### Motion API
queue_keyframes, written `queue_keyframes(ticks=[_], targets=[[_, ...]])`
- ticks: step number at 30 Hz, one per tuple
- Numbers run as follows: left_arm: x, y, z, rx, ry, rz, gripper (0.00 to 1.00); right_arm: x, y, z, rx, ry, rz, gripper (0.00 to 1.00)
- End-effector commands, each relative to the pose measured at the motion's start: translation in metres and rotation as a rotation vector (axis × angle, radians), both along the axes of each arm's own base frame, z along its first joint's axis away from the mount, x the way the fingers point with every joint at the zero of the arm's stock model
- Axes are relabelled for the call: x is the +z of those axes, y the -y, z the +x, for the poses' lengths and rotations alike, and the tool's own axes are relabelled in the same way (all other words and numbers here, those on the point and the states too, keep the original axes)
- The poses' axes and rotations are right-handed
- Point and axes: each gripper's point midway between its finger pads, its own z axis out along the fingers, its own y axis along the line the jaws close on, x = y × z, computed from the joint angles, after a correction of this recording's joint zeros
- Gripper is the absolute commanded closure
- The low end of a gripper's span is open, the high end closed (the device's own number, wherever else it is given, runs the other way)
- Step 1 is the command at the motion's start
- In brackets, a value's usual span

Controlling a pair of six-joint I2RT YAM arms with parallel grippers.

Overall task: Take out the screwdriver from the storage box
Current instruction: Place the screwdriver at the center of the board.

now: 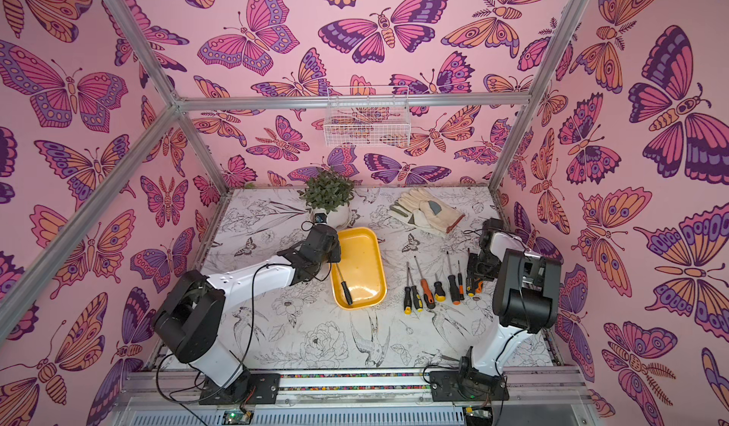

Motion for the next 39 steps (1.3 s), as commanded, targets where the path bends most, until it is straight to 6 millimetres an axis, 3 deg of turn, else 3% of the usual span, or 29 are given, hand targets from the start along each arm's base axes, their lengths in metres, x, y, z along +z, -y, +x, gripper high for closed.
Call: queue_keyframes(ticks=[1, 14, 28, 34, 39], targets=[[0.015, 0.0, 0.001, -0.003, 0.036, -0.038, 1.0, -0.002, 0.002, -0.003, -0.001, -0.035, 0.0, 0.86], [0.015, 0.0, 0.001, -0.005, 0.037, -0.039, 1.0, 0.007, 0.005, -0.001, -0.012, -0.007, -0.017, 0.65], [0.014, 0.0, 0.002, -0.008, 0.035, -0.036, 1.0, 0.036, 0.009, 0.005, -0.037, 0.092, -0.048, 0.61], [0.014, 0.001, 0.003, -0.011, 0.033, -0.034, 1.0, 0.049, 0.0, 0.006, -0.042, 0.154, -0.011, 0.61], [0.014, 0.002, 0.003, -0.015, 0.033, -0.033, 1.0, 0.07, -0.03, 0.005, 0.016, 0.229, 0.026, 0.61]])
